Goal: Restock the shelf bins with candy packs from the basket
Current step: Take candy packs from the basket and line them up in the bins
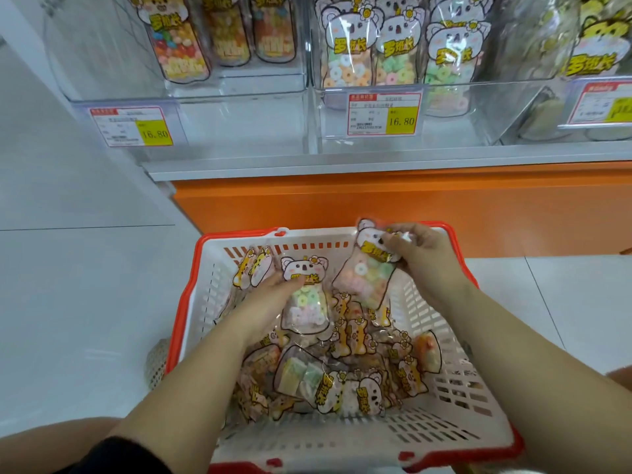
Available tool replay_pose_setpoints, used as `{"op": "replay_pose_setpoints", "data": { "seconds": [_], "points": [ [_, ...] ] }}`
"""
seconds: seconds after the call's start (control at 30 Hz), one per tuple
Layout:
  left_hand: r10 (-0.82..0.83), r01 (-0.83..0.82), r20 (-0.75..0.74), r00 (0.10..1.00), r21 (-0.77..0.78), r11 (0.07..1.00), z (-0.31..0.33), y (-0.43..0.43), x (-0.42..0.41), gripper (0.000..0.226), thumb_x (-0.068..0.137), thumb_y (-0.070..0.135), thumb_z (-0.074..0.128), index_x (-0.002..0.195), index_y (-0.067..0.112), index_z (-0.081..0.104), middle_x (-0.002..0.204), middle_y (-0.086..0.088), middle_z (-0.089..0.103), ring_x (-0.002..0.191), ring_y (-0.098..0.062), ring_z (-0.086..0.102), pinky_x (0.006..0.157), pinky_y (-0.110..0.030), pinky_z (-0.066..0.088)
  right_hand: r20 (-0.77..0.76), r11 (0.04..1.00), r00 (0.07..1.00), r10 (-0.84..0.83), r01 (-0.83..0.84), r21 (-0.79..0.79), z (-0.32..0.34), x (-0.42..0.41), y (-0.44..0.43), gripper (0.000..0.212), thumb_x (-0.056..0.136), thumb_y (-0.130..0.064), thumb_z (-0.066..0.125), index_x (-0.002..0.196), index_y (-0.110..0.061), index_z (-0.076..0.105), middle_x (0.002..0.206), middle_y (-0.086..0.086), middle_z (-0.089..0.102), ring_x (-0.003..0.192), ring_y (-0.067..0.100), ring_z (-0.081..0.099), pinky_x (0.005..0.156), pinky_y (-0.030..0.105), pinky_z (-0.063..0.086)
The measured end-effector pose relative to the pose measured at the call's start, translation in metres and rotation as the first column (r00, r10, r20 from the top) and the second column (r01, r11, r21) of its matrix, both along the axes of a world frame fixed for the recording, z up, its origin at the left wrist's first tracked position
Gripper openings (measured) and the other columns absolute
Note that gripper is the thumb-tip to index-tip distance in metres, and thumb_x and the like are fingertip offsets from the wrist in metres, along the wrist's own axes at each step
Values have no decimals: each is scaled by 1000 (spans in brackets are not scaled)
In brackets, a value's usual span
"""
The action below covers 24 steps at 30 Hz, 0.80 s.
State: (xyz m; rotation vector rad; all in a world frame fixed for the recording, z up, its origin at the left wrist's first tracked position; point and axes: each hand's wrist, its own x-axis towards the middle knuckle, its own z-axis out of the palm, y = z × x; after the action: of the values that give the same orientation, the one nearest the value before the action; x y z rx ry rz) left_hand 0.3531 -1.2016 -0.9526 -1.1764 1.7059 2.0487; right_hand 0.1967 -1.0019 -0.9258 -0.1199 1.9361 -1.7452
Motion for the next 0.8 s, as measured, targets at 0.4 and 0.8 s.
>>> {"op": "replay_pose_setpoints", "data": {
  "seconds": [0.4, 0.8],
  "points": [
    [-298, 285, 21, 954, -367, 886, 15, 5, -10, 91, 70, 67, 77, 138, 19, 42, 131, 2, 59, 114, -16, 58, 99, -37, 48, -27, 965, 999, 29, -21, 261, -32, 27, 0, 21, 98, -34, 59, 108, -18, 67, 101, -1, 73, 91, 20, 69, 89, 43, 57],
    [-101, 76, 1, 995, -658, 749, 29, -18, 2, 94, 86, 45, 75, 158, 15, 21, 150, -9, 48, 134, -27, 48, 103, -32, 39, 429, 713, 855, 292, -494, 498, -108, 70, -28, 42, 91, -24, 66, 125, -16, 43, 91, 1, 57, 64, 13, 57, 62, 34, 50]
  ]
}}
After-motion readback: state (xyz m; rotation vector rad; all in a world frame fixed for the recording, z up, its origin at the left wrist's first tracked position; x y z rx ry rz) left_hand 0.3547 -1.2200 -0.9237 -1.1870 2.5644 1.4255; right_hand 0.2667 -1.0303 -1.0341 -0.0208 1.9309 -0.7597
